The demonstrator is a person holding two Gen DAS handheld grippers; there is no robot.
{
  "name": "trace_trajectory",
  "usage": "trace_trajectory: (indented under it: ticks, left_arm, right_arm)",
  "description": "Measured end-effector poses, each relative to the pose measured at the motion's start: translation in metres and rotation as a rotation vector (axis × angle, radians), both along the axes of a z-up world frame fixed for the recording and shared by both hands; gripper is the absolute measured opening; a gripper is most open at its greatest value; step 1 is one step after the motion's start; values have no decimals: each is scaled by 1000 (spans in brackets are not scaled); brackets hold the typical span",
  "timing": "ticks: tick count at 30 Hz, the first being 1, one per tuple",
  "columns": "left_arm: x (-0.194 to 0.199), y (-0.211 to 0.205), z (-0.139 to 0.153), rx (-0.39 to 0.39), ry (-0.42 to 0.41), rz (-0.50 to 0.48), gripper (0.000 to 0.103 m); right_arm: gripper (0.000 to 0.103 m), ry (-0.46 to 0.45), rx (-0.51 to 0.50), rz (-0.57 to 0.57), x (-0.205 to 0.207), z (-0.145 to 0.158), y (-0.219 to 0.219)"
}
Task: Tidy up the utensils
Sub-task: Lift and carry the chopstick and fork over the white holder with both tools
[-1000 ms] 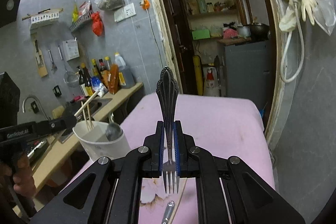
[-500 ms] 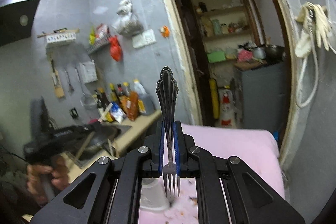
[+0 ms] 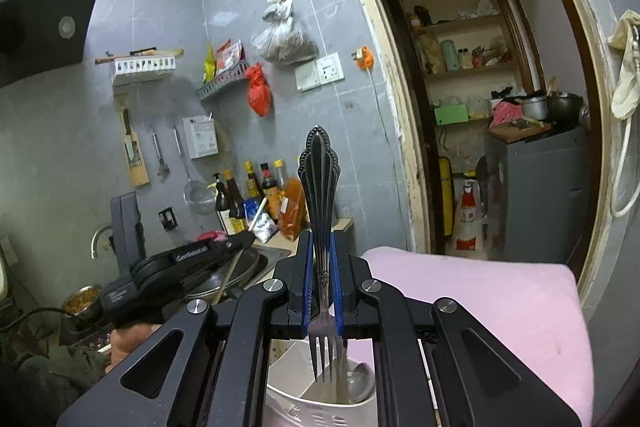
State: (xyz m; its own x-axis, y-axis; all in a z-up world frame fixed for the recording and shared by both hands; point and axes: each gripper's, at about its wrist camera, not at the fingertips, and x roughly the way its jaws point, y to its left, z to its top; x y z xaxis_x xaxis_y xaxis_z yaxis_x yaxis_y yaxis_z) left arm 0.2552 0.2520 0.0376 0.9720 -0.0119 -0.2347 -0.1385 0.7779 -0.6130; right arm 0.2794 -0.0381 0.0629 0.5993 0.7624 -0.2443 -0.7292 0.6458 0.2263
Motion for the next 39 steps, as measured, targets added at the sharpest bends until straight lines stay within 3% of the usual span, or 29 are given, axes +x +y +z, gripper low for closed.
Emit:
trace_trajectory:
  ticks: [5, 12, 39]
  left_arm:
    - [5, 0, -12, 30, 5, 64, 2]
    - [8, -12, -22, 141, -27, 123, 2]
    - [-12, -81, -61, 648, -175, 200, 3]
  right_arm:
    - [6, 16, -45, -7, 3, -25, 16]
    - [6, 56, -100, -18, 9, -52, 26]
    - [6, 127, -157, -30, 17, -80, 37]
